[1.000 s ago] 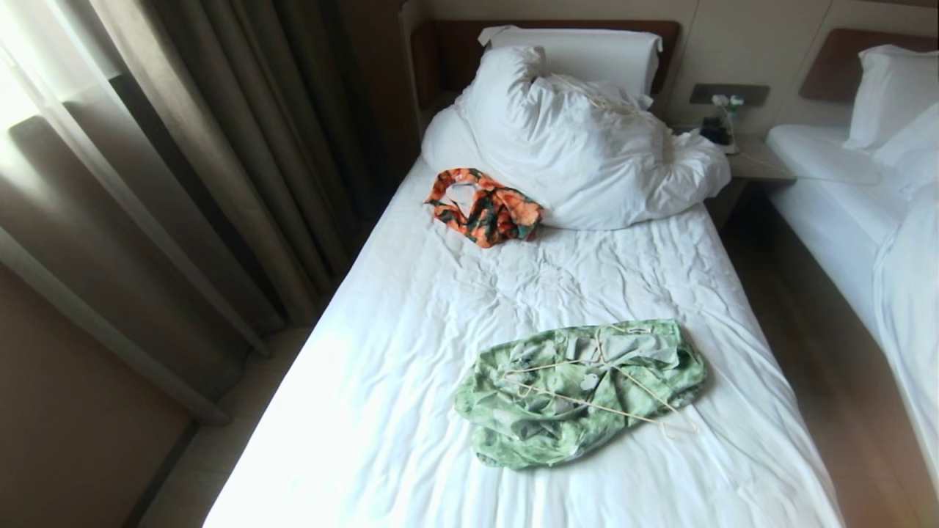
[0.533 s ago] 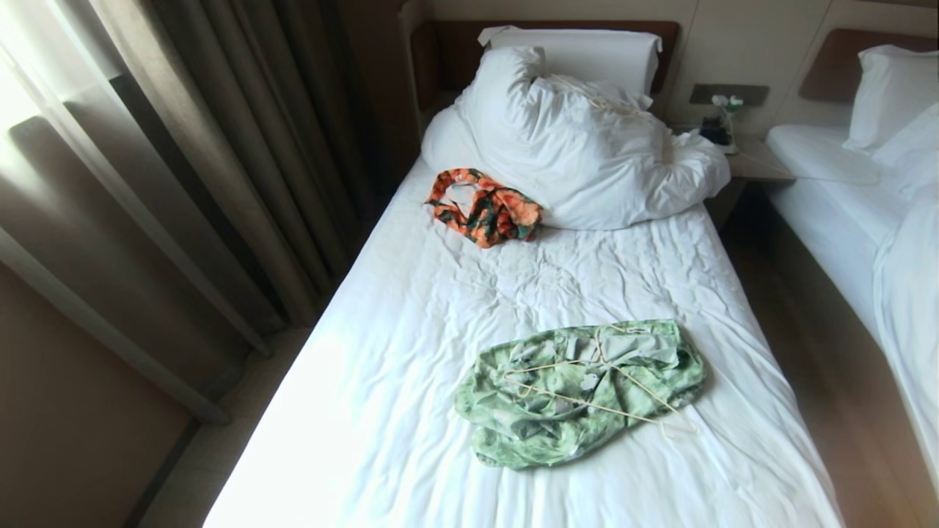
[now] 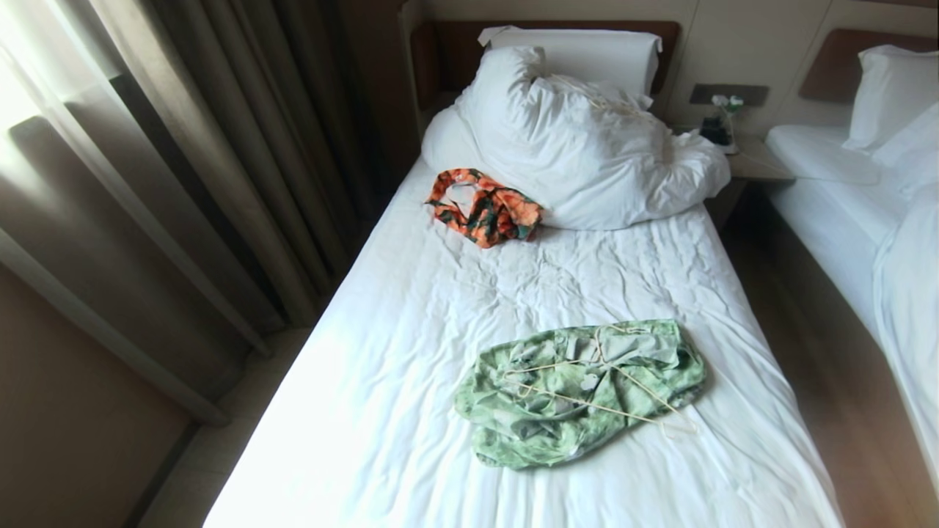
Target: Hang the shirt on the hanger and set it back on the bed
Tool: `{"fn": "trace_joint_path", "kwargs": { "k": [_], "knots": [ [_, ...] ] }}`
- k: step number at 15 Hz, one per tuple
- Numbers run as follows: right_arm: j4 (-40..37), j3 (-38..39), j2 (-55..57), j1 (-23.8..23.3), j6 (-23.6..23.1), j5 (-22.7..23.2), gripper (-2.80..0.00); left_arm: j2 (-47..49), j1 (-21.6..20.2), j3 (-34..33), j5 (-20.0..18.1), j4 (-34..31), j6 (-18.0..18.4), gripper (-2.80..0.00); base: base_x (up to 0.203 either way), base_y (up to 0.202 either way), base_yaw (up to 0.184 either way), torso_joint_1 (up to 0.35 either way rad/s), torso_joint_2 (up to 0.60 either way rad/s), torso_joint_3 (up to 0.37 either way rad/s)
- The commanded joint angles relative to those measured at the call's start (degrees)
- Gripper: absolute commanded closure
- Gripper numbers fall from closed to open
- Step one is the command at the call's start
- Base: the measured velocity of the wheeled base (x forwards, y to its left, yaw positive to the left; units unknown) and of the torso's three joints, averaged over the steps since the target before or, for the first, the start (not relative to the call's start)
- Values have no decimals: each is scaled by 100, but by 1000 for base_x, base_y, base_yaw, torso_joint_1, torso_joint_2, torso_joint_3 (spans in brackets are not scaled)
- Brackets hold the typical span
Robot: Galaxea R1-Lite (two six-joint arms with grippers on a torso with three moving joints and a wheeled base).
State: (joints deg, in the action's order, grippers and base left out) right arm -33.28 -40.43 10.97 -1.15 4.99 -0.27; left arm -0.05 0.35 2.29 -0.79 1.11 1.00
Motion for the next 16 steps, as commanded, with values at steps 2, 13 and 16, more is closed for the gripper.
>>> {"fn": "trace_joint_path", "kwargs": {
  "k": [2, 13, 16],
  "knots": [
    [174, 603, -352, 37, 24, 325, 0, 5, 0, -226, 21, 172, 261, 0, 0, 0, 0, 0, 0, 0],
    [1917, 2889, -1093, 44, -347, 648, 0, 5, 0, -228, 27, -137, 252, 0, 0, 0, 0, 0, 0, 0],
    [2547, 3386, -1097, 43, -480, 605, 0, 5, 0, -220, 27, -137, 226, 0, 0, 0, 0, 0, 0, 0]
  ]
}}
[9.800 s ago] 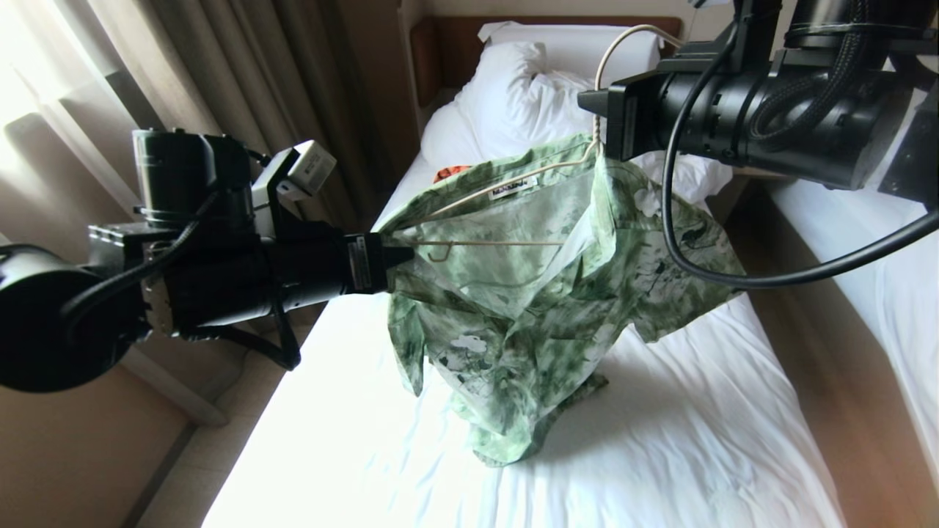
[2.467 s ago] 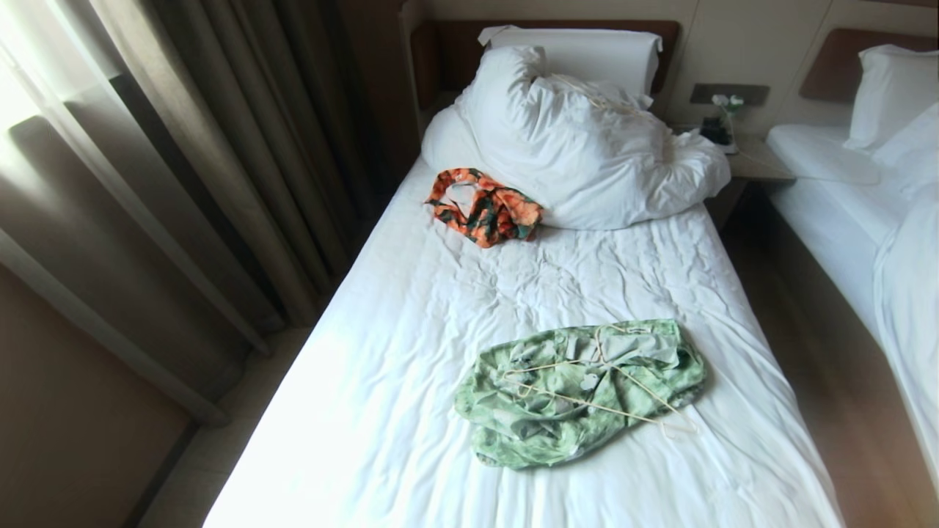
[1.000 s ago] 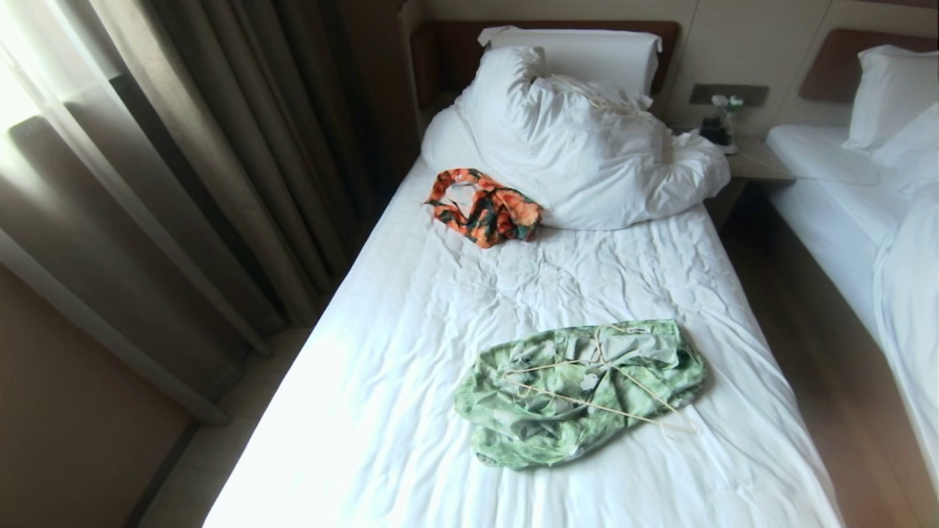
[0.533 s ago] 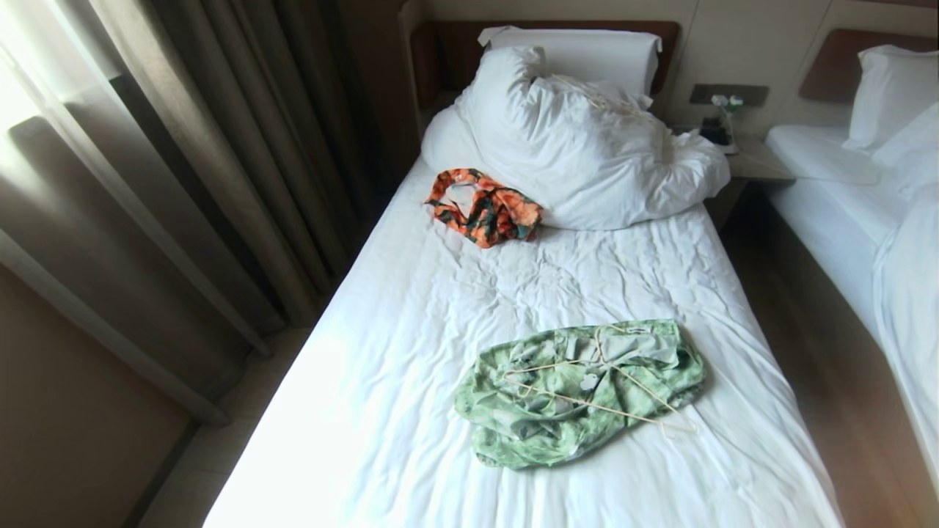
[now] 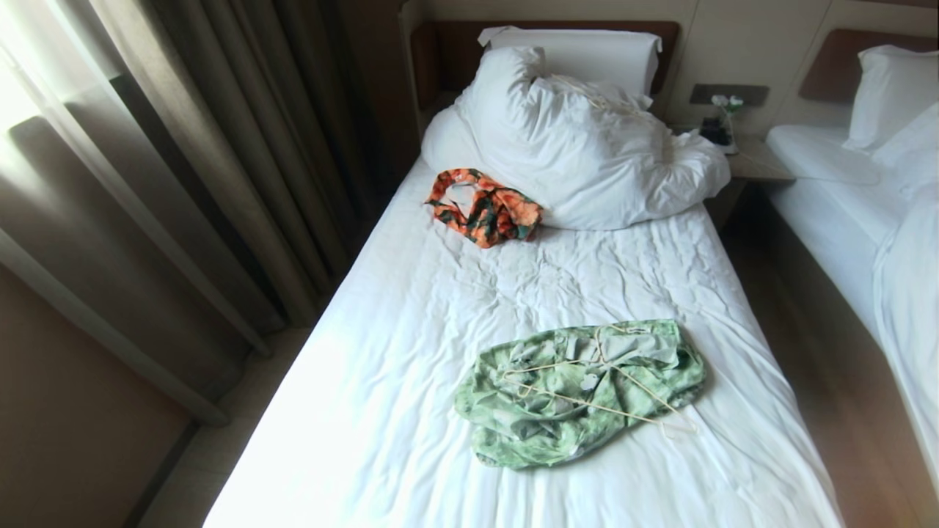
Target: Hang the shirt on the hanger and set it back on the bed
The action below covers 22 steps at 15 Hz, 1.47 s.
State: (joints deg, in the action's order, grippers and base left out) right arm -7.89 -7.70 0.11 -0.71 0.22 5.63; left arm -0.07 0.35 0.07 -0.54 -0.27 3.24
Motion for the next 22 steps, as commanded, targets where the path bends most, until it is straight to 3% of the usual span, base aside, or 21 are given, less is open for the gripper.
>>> {"fn": "trace_joint_path", "kwargs": {
  "k": [1, 4, 9, 22],
  "knots": [
    [118, 227, -11, -4, -20, -21, 0, 7, 0, -7, 1, 0, 1, 0, 0, 0, 0, 0, 0, 0],
    [603, 463, -11, -8, -169, -140, 0, 7, 0, -7, 17, 0, -107, 0, 0, 0, 0, 0, 0, 0],
    [622, 653, -14, -8, -568, -349, 0, 7, 0, -3, 28, 0, -236, 0, 0, 0, 0, 0, 0, 0],
    [701, 753, -11, 0, -471, -361, 0, 7, 0, -1, 28, 0, -236, 0, 0, 0, 0, 0, 0, 0]
  ]
}}
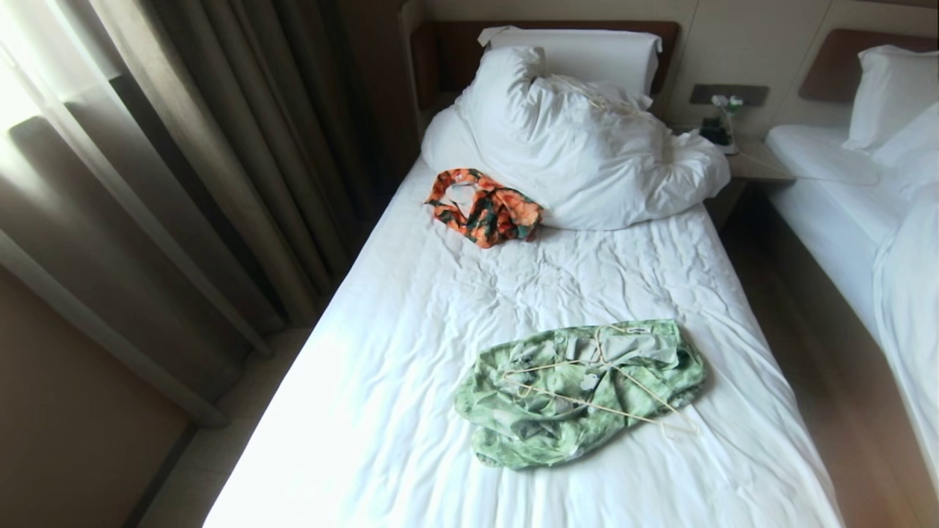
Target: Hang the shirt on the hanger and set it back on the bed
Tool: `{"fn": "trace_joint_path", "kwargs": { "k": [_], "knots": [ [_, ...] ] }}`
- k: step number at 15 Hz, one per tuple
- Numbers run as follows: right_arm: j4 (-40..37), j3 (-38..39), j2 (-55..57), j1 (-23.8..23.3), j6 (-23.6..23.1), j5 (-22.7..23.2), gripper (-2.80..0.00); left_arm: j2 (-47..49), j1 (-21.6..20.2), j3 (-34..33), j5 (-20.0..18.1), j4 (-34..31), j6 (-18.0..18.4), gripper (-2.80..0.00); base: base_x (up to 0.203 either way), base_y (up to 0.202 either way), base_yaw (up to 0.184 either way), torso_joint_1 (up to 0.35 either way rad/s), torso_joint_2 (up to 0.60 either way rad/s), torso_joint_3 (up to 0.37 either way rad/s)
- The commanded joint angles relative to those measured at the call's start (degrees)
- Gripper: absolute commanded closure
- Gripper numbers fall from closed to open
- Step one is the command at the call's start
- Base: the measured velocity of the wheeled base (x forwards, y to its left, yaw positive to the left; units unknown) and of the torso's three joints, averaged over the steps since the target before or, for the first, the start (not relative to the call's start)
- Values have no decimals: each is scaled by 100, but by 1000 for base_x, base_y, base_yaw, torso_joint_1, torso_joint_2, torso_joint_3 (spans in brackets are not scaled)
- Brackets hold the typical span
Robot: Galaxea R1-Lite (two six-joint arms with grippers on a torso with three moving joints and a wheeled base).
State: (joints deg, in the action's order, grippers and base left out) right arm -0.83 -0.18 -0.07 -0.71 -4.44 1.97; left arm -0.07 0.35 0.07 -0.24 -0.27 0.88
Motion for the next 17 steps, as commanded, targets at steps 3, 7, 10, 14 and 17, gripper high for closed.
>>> {"fn": "trace_joint_path", "kwargs": {
  "k": [3, 7, 10, 14, 17],
  "knots": [
    [-5, 1, 7, 0, -5, 5, 0, 7, 0, 1, -2, 0, 0, 0, 0, 0, 0, 0, 0, 0],
    [-5, 1, 7, 0, -13, 5, 0, 7, 0, 1, -2, 0, 0, 0, 0, 0, 0, 0, 0, 0],
    [-5, 1, 7, 0, -34, 5, 0, 7, 0, 1, -2, 0, 0, 0, 0, 0, 0, 0, 0, 0],
    [-5, 1, 7, 0, -13, 3, 0, 7, 0, -3, -2, 0, 0, 0, 0, 0, 0, 0, 0, 0],
    [-5, 1, 7, 0, -13, 5, 0, 7, 0, -7, -2, 0, 0, 0, 0, 0, 0, 0, 0, 0]
  ]
}}
